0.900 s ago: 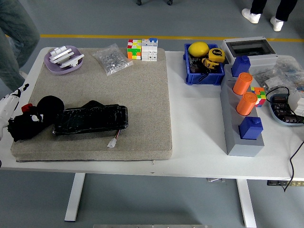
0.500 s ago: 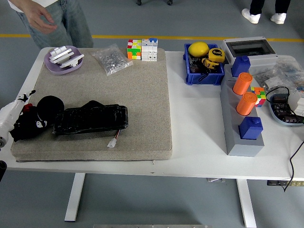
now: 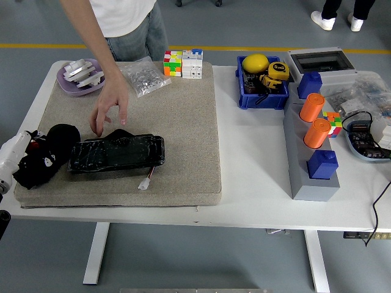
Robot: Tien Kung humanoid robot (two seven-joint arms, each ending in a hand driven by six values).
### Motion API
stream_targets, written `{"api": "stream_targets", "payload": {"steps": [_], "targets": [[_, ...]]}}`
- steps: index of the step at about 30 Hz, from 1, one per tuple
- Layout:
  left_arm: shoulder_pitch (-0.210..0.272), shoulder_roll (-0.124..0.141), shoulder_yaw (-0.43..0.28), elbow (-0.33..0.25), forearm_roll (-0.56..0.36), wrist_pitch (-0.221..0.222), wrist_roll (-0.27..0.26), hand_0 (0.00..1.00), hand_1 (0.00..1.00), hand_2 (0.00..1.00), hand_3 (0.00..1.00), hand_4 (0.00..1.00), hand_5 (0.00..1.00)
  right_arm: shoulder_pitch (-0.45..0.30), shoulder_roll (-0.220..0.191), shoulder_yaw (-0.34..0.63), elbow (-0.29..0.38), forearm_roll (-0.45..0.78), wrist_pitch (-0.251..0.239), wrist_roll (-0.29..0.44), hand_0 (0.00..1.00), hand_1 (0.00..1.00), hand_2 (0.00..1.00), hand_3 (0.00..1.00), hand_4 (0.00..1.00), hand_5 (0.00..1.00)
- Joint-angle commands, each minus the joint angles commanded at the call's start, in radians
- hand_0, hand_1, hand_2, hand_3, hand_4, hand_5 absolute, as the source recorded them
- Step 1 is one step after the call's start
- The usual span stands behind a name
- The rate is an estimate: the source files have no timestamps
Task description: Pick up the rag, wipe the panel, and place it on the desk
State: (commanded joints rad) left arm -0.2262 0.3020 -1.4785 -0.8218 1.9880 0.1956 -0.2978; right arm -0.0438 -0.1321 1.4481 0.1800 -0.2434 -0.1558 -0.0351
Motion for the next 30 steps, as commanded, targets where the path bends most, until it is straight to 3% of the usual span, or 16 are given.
{"api": "stream_targets", "payload": {"steps": [7,8,10,15,22,25,30], "targets": [[0.004,-0.007,-0.011,-0.001,0.010,0.009,0.001,0.278,0.237,0.453,0.424,0.354,0.002,0.002,0.000,0.005,0.000,-0.004,0.001,0.001,0.756,0.660,0.669,0.606,0.998,0.474],[0.007,-0.009,-0.020,-0.006,0.018,0.013,0.003,0.261,0.224,0.444,0.420,0.301,0.002,0.003,0.001,0.004,0.000,-0.004,0.001,0.001,0.755,0.660,0.669,0.606,0.998,0.475],[0.014,-0.013,-0.038,-0.024,0.032,0.018,0.010,0.261,0.224,0.444,0.420,0.301,0.002,0.003,0.001,0.004,0.000,-0.004,0.001,0.001,0.755,0.660,0.669,0.606,0.998,0.475],[0.063,-0.023,-0.101,-0.154,0.071,0.023,0.056,0.261,0.216,0.440,0.418,0.264,0.002,0.001,0.001,-0.001,0.000,0.001,0.001,0.001,0.755,0.660,0.669,0.606,0.998,0.475],[0.120,-0.019,-0.081,-0.312,0.104,0.004,0.094,0.261,0.215,0.441,0.422,0.256,0.002,0.003,-0.001,0.012,0.000,-0.012,0.003,0.001,0.755,0.660,0.669,0.606,0.998,0.476],[0.134,-0.025,-0.064,-0.349,0.128,-0.001,0.094,0.261,0.215,0.441,0.422,0.256,0.002,0.002,-0.002,0.015,0.000,-0.016,0.003,0.001,0.755,0.660,0.669,0.606,0.998,0.476],[0.132,-0.027,-0.028,-0.348,0.136,-0.008,0.094,0.257,0.207,0.438,0.420,0.230,0.002,0.001,-0.005,0.016,0.000,-0.018,0.003,0.001,0.755,0.660,0.669,0.606,0.998,0.475]]}}
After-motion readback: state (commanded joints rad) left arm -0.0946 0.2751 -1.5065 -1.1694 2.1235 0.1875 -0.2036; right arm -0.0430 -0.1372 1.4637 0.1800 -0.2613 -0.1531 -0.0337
